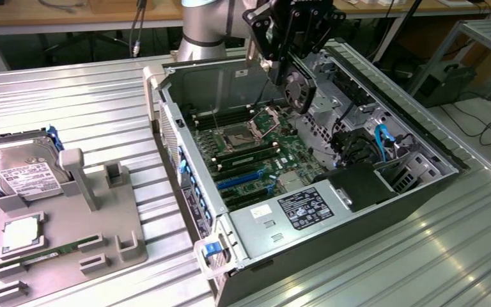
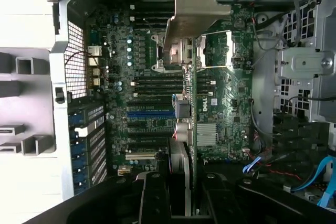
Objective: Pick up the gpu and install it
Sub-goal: 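Pick up the gpu and move the gpu toward the slot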
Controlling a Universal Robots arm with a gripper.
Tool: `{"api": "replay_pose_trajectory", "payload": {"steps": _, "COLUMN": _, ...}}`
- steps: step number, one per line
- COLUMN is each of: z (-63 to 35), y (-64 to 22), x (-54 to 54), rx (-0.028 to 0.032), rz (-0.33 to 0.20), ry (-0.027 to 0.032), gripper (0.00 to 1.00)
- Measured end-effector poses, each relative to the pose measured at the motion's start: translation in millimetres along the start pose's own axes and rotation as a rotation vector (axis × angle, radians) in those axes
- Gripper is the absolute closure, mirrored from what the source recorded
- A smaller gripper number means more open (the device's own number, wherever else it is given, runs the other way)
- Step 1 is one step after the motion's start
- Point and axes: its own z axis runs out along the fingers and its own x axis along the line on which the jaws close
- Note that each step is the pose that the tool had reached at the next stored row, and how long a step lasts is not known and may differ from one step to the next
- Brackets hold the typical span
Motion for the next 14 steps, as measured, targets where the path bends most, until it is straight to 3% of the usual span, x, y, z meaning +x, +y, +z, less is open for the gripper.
{"api": "replay_pose_trajectory", "payload": {"steps": 8, "z": 0.9, "y": 0.2, "x": -19.6, "rx": -0.0001, "rz": -0.003, "ry": -0.0001, "gripper": 0.71}}
{"api": "replay_pose_trajectory", "payload": {"steps": 14, "z": 1.0, "y": 0.3, "x": -22.3, "rx": -0.0001, "rz": -0.003, "ry": -0.0001, "gripper": 0.71}}
